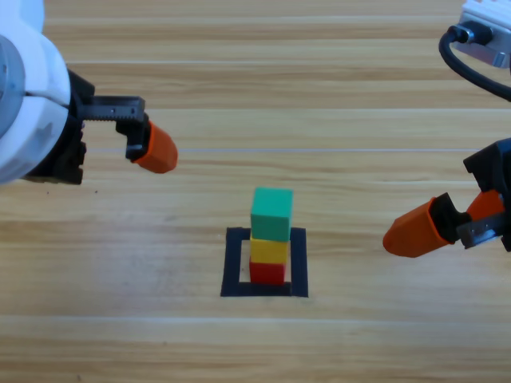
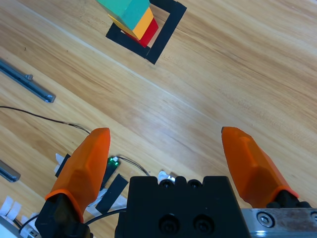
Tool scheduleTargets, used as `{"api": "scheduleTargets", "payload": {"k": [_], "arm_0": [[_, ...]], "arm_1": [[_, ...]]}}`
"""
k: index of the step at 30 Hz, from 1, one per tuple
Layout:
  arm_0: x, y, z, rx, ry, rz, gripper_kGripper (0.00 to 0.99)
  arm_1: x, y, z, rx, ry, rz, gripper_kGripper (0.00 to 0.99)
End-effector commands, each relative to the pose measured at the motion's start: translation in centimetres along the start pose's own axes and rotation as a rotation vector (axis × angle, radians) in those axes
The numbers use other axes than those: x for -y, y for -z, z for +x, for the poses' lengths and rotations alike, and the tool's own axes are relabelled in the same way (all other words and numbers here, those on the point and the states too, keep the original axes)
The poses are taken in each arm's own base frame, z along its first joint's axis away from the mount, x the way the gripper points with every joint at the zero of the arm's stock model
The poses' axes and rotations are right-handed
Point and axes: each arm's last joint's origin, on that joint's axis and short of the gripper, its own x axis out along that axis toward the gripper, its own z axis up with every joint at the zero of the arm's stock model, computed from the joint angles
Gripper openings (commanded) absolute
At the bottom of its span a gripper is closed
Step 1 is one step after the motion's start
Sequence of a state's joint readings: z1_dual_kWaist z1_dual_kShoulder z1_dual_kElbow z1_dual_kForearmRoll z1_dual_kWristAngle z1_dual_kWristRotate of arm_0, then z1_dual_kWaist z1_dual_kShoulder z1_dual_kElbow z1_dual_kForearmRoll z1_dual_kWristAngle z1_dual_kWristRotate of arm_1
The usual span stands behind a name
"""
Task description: Stack the blocks in the rectangular block: red at the bottom, yellow in the middle, green on top
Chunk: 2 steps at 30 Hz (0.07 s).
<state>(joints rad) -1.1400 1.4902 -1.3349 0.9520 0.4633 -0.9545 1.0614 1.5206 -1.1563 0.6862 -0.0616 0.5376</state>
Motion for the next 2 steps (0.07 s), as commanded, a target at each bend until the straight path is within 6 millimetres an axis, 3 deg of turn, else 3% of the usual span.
{"api": "scheduleTargets", "payload": {"k": [1,2], "arm_0": [[0.05,0.47,-0.14,0.008,0.005,0.028,0.99],[0.09,0.47,-0.1,0.008,0.005,0.029,0.99]], "arm_1": [[-0.17,-0.11,0.07,-0.005,-0.007,-0.004,0.988],[-0.17,-0.11,0.07,-0.005,-0.007,-0.004,0.988]]}}
